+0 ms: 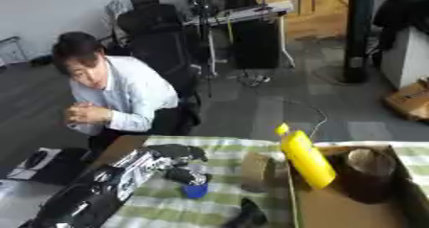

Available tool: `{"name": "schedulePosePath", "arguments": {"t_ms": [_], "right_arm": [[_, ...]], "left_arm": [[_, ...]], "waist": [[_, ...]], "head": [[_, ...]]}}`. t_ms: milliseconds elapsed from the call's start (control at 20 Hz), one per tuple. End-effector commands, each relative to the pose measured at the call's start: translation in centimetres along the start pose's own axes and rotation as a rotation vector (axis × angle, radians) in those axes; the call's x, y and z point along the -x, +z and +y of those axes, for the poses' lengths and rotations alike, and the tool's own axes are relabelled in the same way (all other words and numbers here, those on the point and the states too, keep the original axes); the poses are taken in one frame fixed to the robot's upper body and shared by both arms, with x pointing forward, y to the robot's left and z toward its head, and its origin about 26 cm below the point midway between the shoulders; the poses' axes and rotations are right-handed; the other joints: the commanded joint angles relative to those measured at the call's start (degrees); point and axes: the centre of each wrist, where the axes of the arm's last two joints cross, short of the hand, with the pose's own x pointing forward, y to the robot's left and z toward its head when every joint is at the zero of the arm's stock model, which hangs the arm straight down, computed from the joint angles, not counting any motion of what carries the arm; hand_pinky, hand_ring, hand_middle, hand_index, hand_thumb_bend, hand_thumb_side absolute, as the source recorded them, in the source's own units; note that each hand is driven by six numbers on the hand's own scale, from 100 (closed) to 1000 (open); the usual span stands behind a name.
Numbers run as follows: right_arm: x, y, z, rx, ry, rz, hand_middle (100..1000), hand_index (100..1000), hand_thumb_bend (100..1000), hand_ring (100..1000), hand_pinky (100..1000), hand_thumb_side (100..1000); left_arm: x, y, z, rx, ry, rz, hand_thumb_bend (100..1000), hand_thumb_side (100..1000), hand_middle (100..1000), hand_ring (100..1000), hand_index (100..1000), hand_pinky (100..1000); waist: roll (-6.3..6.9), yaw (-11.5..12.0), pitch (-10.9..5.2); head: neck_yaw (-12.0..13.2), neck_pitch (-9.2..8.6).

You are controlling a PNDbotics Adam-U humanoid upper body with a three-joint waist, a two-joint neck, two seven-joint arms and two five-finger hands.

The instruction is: Pick up objects on the table and place them in the box.

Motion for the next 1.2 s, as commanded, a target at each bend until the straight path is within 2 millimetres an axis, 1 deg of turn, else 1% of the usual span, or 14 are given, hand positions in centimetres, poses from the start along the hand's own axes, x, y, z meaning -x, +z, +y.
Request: {"name": "schedulePosePath", "arguments": {"t_ms": [50, 350, 400, 800, 1050, 1100, 1200], "right_arm": [[-0.3, -0.6, 0.0, 0.082, -0.071, -0.076, 810, 755, 100, 976, 906, 1000], [-0.3, -0.5, 0.0, 0.084, -0.072, -0.076, 810, 754, 100, 976, 905, 1000], [-0.3, -0.5, 0.0, 0.084, -0.073, -0.075, 811, 755, 100, 976, 905, 1000], [-0.4, -0.4, 0.2, 0.085, -0.078, -0.075, 811, 754, 100, 976, 905, 1000], [-0.4, -0.4, 0.2, 0.085, -0.077, -0.075, 811, 754, 100, 976, 905, 1000], [-0.4, -0.4, 0.2, 0.085, -0.076, -0.075, 811, 754, 100, 976, 905, 1000], [-0.4, -0.4, 0.3, 0.085, -0.076, -0.073, 811, 754, 100, 976, 905, 1000]], "left_arm": [[0.9, 0.4, 1.2, -0.039, -0.028, 0.029, 340, 1000, 1000, 984, 1000, 864], [1.1, 0.1, 0.6, -0.034, -0.005, 0.04, 318, 1000, 994, 966, 1000, 834], [1.0, 0.0, 0.5, -0.04, 0.007, 0.037, 302, 1000, 992, 956, 1000, 817], [0.8, -0.5, -0.1, -0.063, 0.048, 0.051, 285, 1000, 991, 951, 1000, 806], [1.5, 0.1, 0.4, -0.125, 0.069, 0.089, 263, 1000, 987, 938, 1000, 782], [1.6, 0.2, 0.6, -0.137, 0.078, 0.094, 247, 1000, 984, 928, 1000, 767], [1.8, 0.6, 0.8, -0.158, 0.101, 0.106, 245, 1000, 985, 929, 1000, 768]], "waist": [[-0.57, 0.0, -0.59], [-0.73, -0.1, -0.44], [-0.79, -0.2, -0.38], [-0.95, -0.7, 0.0], [-0.99, -0.7, 0.09], [-0.97, -0.6, 0.09], [-0.94, -0.5, 0.07]], "head": [[0.4, -0.57], [0.6, -0.51], [0.7, -0.52], [1.1, -0.83], [1.2, -0.91], [1.2, -0.98], [1.2, -1.11]]}}
